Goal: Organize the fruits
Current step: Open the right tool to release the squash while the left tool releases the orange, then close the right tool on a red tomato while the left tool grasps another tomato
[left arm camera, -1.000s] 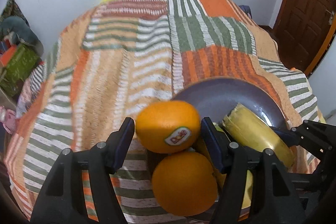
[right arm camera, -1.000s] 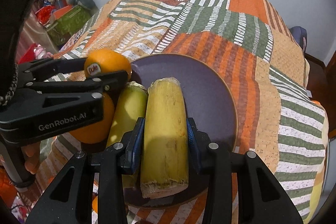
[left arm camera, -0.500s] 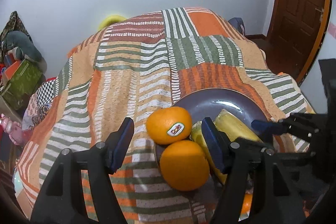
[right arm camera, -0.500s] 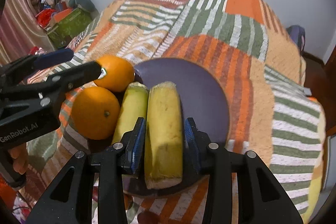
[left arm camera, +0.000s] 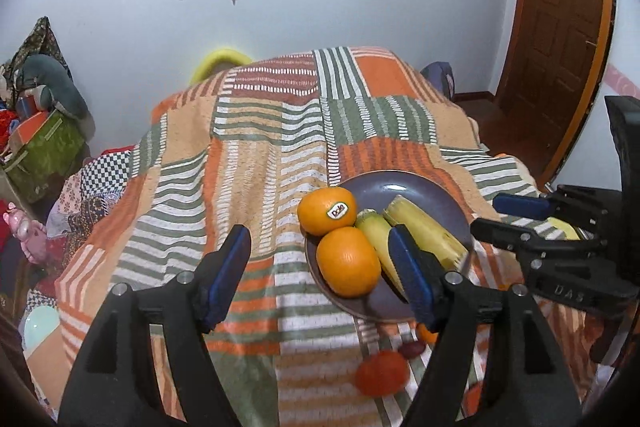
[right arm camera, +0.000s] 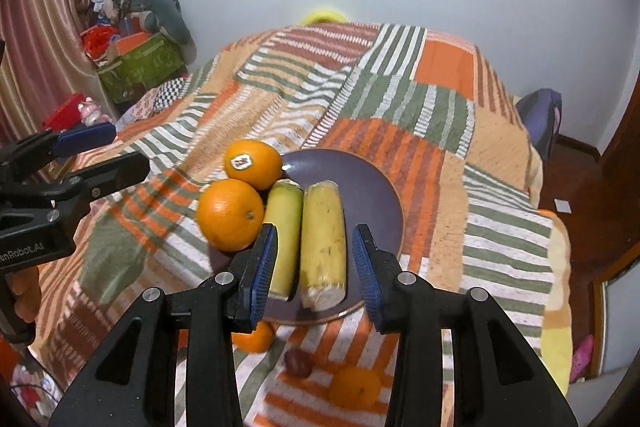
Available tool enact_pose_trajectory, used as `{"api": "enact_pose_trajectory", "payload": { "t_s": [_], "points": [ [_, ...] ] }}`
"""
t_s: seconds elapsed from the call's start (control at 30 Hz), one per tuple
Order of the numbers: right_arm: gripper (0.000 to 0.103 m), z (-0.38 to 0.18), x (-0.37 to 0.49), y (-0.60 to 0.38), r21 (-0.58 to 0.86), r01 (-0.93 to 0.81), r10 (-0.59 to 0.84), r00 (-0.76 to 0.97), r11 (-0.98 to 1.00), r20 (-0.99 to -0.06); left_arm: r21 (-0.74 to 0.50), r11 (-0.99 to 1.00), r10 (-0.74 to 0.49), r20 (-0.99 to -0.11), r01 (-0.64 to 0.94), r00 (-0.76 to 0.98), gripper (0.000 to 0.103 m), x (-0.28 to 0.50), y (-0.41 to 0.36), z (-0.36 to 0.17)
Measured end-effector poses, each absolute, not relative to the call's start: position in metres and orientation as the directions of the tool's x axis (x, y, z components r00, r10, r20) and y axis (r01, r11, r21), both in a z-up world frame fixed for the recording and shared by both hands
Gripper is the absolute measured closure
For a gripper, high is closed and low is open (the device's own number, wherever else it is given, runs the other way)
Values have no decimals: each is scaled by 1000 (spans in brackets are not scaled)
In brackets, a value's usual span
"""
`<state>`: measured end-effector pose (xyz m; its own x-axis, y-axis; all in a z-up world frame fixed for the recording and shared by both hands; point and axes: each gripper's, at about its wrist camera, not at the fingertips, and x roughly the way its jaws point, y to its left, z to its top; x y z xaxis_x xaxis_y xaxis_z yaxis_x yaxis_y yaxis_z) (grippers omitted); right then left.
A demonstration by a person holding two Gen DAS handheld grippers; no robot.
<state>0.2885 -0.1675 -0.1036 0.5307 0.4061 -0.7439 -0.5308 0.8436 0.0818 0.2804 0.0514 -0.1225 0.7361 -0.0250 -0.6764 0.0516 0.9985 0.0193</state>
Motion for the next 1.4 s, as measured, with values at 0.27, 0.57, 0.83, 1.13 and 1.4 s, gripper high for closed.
{"api": "enact_pose_trajectory", "payload": {
  "t_s": [0.27,0.57,0.83,1.13,1.4],
  "points": [
    [60,-87,252,-179,78,-534,419,556,842,-718,-1,998,-49,-672,66,739,19,233,54,-109],
    [55,-95,216,-187,119,-533,439,527,838,-728,-6,998,-55,-670,69,740,15,186,52,-103],
    [54,-120,190,-188,163,-527,446,472,834,-760,-10,997,-63,-693,78,718,15,164,52,-113],
    [54,-163,171,-183,192,-524,428,378,830,-821,-27,997,-73,-735,79,674,15,158,55,-134],
    [54,-172,165,-177,180,-545,424,363,819,-830,-63,995,-95,-786,74,611,15,169,55,-163]
  ]
}}
